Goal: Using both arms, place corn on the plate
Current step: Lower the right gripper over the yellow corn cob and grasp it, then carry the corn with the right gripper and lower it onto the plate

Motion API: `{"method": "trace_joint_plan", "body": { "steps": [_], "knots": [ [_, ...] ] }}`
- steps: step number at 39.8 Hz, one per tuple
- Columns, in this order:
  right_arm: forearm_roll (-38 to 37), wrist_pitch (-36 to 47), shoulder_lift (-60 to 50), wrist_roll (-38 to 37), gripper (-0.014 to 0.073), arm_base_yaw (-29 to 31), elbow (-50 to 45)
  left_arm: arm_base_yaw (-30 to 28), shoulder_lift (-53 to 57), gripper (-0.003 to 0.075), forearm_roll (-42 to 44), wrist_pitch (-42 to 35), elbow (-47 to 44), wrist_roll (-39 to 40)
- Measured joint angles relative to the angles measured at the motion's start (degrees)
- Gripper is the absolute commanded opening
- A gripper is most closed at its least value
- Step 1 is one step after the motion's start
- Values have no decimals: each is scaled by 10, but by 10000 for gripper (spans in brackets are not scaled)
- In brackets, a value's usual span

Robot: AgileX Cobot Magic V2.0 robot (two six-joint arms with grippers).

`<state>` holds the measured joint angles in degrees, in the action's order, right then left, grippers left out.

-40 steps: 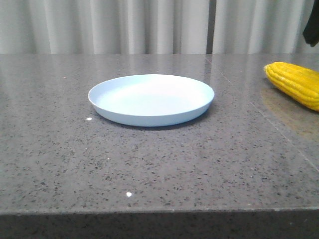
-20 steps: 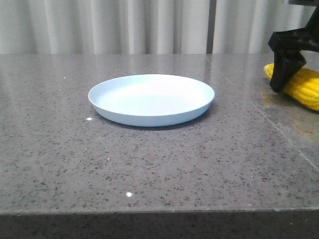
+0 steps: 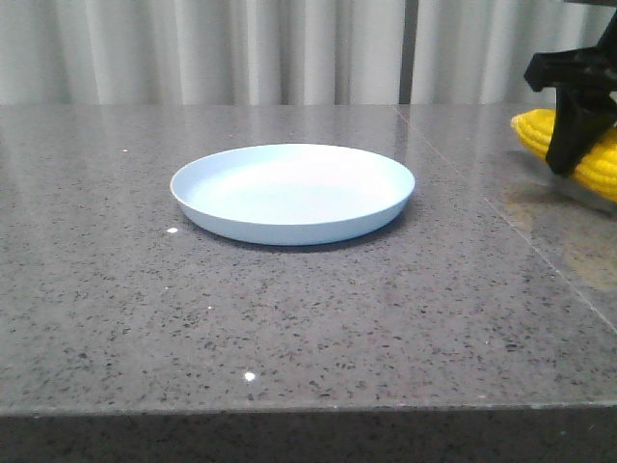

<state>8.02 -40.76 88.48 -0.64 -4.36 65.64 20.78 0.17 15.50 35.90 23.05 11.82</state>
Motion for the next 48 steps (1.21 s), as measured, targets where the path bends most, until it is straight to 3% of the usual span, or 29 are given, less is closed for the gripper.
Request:
{"method": "trace_joint_plan", "body": {
  "steps": [11,28,39,44,48],
  "knots": [
    [7,-49,-28,-71,118,-65,73,0,0,-20,0,0,0,0],
    [-93,-65,89,-311,118,-313,185,0,0,-20,0,0,0,0],
    [-121,-49,145,-418,124,-350,190,0,0,-20,0,0,0,0],
    [-124,-48,152,-430,198,-350,190,0,0,-20,0,0,0,0],
    [-124,-48,152,-434,349,-350,190,0,0,-20,0,0,0,0]
  ]
}}
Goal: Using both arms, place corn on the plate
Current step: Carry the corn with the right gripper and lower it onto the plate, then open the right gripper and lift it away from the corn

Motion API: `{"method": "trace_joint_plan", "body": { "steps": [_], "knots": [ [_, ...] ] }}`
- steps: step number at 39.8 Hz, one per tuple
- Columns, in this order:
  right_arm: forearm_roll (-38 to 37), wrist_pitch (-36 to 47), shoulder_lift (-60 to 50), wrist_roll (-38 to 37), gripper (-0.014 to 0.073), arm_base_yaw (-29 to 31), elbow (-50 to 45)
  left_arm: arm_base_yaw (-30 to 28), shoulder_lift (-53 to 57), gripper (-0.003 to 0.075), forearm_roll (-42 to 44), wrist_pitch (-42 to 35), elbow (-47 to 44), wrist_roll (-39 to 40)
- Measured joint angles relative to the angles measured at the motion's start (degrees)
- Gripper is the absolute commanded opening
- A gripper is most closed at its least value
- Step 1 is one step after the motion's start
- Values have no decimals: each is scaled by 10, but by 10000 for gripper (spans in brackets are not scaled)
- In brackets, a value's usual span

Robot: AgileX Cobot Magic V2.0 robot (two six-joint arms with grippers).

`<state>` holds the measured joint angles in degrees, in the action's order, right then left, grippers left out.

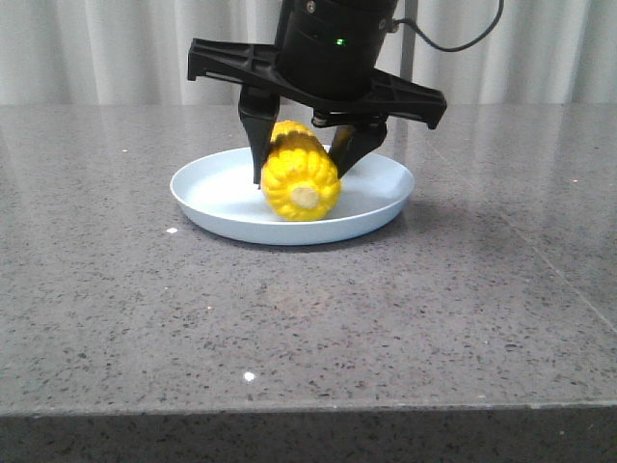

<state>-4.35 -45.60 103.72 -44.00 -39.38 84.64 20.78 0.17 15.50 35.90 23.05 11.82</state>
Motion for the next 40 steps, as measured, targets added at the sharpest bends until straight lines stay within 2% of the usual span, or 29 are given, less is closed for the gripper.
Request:
{"method": "trace_joint_plan", "body": {
  "steps": [5,7,18,20,23,25,27,29,37,40],
  "knots": [
    [-1,0,0,-2,526,0,0,0,0,-20,0,0,0,0],
    [-1,0,0,-2,560,0,0,0,0,-20,0,0,0,0],
    [-26,-7,-24,-3,563,0,0,0,0,-20,0,0,0,0],
    [-39,-13,-37,-3,525,3,5,0,0,-20,0,0,0,0],
    [-49,-21,-66,8,394,13,11,0,0,-20,0,0,0,0],
    [-53,-25,-82,22,263,24,12,0,0,-20,0,0,0,0],
    [-54,-34,-100,30,169,34,13,0,0,-20,0,0,0,0],
    [-55,-44,-115,35,103,46,13,0,0,-20,0,0,0,0],
    [-55,-85,-151,73,-76,99,13,0,0,-20,0,0,0,0],
    [-55,-95,-162,99,-63,120,13,0,0,-20,0,0,0,0]
  ]
}}
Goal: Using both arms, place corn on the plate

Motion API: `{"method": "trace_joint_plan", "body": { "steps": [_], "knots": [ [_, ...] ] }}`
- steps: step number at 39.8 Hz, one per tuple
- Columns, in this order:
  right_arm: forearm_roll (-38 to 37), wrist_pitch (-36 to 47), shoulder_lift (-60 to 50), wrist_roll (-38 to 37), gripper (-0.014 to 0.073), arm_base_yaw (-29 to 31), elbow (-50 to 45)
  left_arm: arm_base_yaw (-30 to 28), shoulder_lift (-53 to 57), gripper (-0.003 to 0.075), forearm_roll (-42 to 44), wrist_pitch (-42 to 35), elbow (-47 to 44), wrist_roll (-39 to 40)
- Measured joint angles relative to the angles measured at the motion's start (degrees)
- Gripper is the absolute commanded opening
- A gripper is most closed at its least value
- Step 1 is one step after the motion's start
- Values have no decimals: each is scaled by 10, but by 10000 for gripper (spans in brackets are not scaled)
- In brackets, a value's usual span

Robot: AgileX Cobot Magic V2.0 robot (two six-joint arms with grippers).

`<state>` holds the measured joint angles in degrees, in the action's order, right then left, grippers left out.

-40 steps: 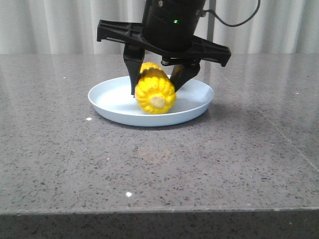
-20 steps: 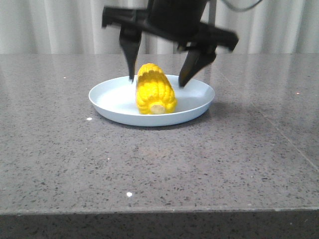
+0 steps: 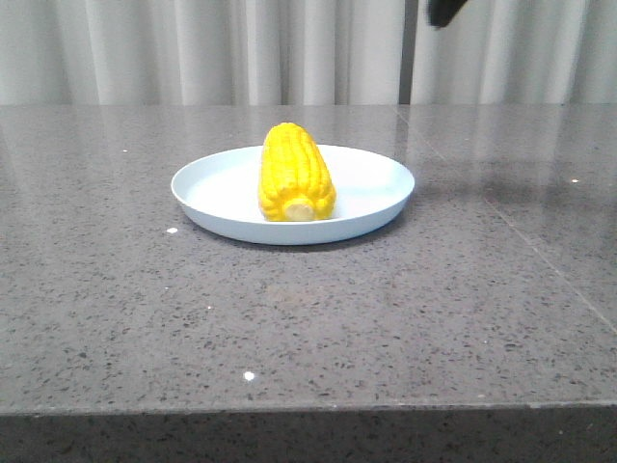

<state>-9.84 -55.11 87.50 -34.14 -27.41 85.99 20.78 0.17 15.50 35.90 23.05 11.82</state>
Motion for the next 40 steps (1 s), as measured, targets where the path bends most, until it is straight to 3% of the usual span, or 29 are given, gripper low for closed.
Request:
{"method": "trace_joint_plan", "body": {
  "steps": [12,17,22,40],
  "knots": [
    [34,-29,-52,149,-64,110,-10,0,0,-20,0,0,0,0],
    [98,-32,-84,234,-64,194,-52,0,0,-20,0,0,0,0],
    [115,-17,-133,281,-64,252,-113,0,0,-20,0,0,0,0],
    [124,156,-442,299,-69,258,-425,0,0,-20,0,0,0,0]
  ]
}}
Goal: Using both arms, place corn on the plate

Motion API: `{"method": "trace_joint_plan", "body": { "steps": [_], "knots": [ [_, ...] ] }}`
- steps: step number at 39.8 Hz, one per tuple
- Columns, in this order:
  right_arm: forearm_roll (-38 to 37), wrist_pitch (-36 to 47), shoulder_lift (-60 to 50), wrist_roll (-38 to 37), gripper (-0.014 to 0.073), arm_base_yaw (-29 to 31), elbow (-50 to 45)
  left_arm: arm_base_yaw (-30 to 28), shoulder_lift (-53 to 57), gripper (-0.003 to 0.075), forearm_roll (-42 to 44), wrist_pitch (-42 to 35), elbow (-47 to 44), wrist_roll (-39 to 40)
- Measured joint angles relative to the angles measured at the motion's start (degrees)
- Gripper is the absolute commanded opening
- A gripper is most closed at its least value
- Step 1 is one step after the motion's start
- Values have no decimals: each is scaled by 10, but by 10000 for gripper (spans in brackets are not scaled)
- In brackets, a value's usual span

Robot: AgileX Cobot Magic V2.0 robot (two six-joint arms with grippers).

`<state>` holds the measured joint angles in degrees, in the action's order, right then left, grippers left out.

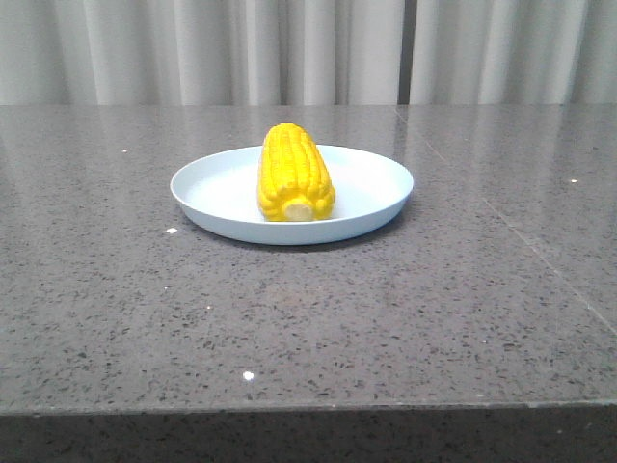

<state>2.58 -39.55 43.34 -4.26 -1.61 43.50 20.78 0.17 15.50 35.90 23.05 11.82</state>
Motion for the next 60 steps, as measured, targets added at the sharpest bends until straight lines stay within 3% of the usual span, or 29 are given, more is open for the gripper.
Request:
{"method": "trace_joint_plan", "body": {
  "steps": [11,20,60],
  "knots": [
    [-2,104,-209,1,-69,0,-159,0,0,-20,0,0,0,0],
    [-20,135,-316,1,-69,0,-226,0,0,-20,0,0,0,0],
    [-21,152,-330,2,-69,0,-230,0,0,-20,0,-1,-1,0]
  ]
}}
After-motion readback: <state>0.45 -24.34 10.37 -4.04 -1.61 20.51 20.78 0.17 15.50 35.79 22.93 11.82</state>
